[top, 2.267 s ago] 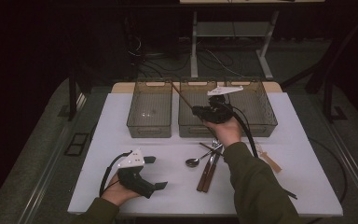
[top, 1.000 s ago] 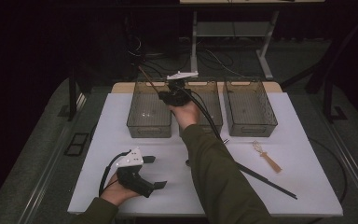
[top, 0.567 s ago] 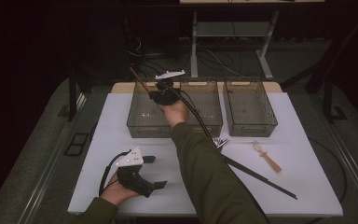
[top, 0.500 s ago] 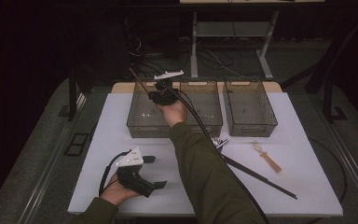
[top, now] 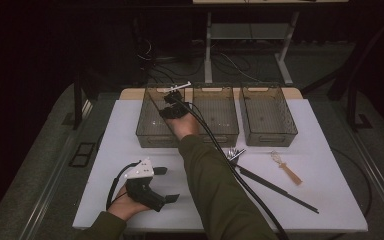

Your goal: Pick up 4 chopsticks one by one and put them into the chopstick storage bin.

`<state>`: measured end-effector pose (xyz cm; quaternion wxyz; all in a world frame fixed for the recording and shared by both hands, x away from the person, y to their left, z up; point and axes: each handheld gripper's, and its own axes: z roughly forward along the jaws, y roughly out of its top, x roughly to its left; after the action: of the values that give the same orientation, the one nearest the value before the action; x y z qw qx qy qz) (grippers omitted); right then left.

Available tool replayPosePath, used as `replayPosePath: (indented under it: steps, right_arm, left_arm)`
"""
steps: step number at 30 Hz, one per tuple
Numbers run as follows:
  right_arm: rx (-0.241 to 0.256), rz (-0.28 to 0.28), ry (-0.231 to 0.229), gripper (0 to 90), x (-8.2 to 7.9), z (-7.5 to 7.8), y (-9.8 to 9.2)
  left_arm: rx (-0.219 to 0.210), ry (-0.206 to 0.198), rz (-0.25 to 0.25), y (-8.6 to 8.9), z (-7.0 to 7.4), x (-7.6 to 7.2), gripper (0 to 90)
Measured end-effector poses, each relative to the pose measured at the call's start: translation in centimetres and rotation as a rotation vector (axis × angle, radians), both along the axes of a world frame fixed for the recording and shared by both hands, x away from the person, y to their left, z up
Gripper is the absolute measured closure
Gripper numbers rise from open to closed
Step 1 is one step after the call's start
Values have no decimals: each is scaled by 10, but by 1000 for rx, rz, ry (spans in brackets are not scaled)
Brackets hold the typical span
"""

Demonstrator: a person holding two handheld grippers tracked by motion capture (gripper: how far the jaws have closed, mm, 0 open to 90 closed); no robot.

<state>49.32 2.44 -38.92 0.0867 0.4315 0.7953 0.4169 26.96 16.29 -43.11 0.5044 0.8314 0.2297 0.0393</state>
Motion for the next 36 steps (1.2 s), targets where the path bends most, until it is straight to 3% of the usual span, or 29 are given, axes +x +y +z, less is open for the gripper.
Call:
replayPosePath:
  steps: [7,16,22,36]
  right_arm:
    - [-20,13,-29,562,-5,11,-6]
    - [-13,77,-75,445,-21,31,-24]
    - [11,129,-81,395,-33,38,-45]
    - [38,167,-94,328,-57,41,-103]
  left_arm:
    - [2,-2,2,0,0,0,0]
    - [6,-7,0,-1,-1,1,0]
    - [8,-15,6,0,-1,3,0]
    - [-1,-4,26,1,-5,6,0]
